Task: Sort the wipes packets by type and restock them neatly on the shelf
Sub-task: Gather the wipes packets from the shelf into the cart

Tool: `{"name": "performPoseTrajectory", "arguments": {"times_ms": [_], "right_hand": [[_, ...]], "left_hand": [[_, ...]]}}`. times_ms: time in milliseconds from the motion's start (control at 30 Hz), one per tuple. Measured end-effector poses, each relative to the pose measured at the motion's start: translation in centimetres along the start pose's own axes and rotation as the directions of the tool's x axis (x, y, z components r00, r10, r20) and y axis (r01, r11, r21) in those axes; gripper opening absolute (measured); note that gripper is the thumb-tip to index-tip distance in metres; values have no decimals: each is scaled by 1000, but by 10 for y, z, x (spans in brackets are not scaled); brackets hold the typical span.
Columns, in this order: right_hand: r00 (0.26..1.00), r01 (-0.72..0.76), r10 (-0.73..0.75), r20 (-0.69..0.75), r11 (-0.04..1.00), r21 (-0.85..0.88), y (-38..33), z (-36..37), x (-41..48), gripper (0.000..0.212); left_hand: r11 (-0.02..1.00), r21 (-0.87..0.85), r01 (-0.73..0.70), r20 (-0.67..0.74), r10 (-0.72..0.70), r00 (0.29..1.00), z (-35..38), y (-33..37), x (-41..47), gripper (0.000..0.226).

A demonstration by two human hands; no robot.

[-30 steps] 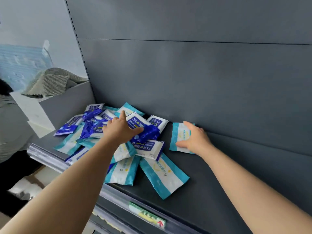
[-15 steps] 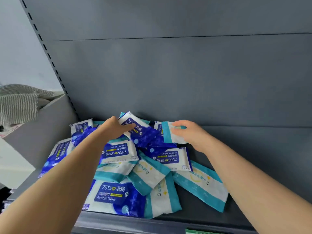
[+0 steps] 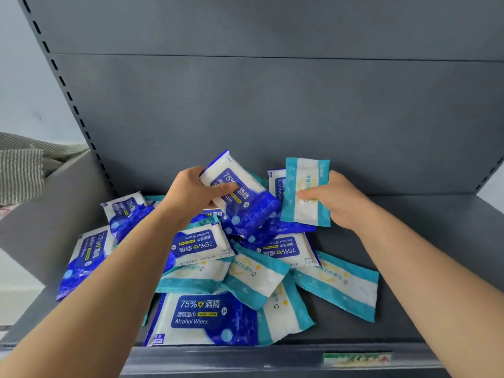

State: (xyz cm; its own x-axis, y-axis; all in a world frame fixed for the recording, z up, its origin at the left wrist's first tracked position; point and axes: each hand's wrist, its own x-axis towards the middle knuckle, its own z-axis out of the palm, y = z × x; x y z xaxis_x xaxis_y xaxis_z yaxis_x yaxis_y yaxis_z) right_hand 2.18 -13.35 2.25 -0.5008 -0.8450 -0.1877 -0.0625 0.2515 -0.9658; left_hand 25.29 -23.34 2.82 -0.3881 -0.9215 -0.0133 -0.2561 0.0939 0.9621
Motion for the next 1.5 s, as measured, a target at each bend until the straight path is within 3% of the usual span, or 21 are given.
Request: {"name": "performPoseTrajectory", "arguments": {"times_ms": [100,167,233,400,533,733,867,1033,1200,1333,1500], "right_hand": [[993,-66,69,92,997,-31,-3,-18,-25,20],[986,-106,118,115,989,-107,4,-25,-37,18],[979,-136,162,127,973,-188,14,-30,-47,16],[961,-120,202,191,920,-373,30,-49,-66,16],[960,-51,174,222,882,-469,40,-52,-79,15],[964,-32,119,238,940,-340,51,-55,-83,16],[997,-55,66,39,971,-234,59,-75,-78,16],[985,-45,46,-169,999,8,63,-96,-66,21],[995,-54,70,-73,980,194,57,-70,-61,16],[995,-99,103,-14,977,188,55,-39,-52,21],[983,-186,181,42,964,192,56,-19,-38,30]], "left_hand": [[993,-73,95,290,-70,954,-1,6,-24,42],[992,56,112,423,-125,897,1,3,-35,37],[972,227,67,469,-169,867,6,-3,-42,37],[747,655,-115,395,-209,894,16,-7,-51,51],[650,746,-146,386,-243,890,26,0,-62,76],[690,718,-91,316,-206,926,34,-3,-68,80],[731,682,-30,193,-141,971,44,-13,-70,81],[809,575,122,-72,-98,993,71,-22,-73,80],[847,499,180,-166,-110,980,78,-24,-67,65],[873,466,142,-178,-65,982,67,-20,-55,51],[755,651,77,-102,-13,995,48,-14,-29,58]]}}
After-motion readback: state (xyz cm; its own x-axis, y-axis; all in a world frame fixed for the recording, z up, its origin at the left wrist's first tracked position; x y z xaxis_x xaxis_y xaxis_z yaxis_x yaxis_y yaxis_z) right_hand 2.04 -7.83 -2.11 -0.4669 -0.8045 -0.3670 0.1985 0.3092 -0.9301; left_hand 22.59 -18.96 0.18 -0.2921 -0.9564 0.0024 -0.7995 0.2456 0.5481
